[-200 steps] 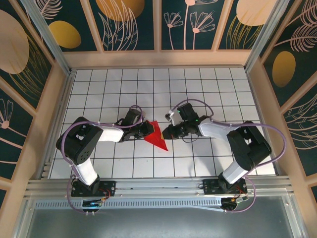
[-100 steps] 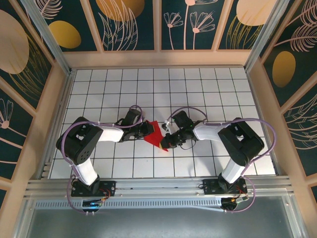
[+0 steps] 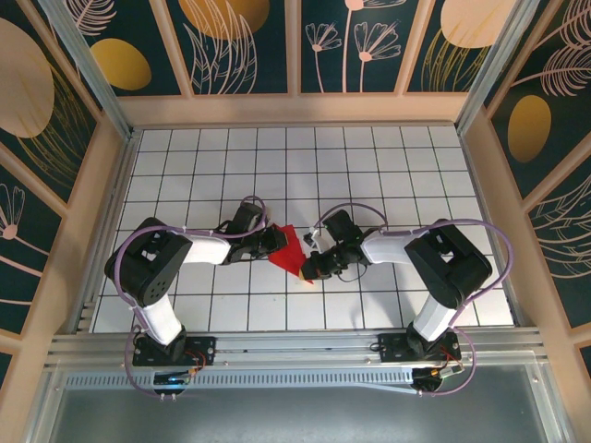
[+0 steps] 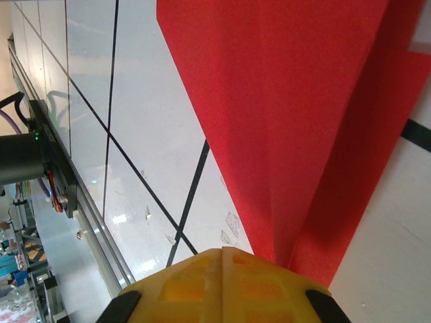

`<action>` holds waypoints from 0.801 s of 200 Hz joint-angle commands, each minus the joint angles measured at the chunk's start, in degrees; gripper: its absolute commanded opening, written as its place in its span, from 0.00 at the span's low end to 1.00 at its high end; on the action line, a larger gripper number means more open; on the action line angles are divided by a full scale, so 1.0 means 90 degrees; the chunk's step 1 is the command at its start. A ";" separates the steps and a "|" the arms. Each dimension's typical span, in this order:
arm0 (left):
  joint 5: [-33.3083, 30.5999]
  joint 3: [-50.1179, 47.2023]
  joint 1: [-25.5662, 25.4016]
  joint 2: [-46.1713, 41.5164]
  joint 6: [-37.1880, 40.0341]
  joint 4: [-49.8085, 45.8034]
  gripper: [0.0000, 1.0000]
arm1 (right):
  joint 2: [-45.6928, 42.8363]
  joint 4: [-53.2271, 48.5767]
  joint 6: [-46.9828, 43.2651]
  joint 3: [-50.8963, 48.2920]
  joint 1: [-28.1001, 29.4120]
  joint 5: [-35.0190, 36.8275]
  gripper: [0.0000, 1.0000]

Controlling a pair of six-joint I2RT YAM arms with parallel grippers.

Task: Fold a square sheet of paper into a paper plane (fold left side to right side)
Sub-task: Fourth fold the wing at the center of the table.

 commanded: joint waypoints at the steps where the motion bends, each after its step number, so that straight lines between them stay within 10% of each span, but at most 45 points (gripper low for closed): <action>1: -0.0285 -0.0084 0.0001 0.0134 0.0062 -0.0444 0.12 | 0.0113 0.0082 0.0032 -0.0099 -0.0032 0.0081 0.00; 160: -0.0356 -0.0044 -0.0004 0.0207 0.0071 -0.0506 0.12 | -0.0034 -0.0034 0.0001 -0.0207 -0.0147 0.0253 0.00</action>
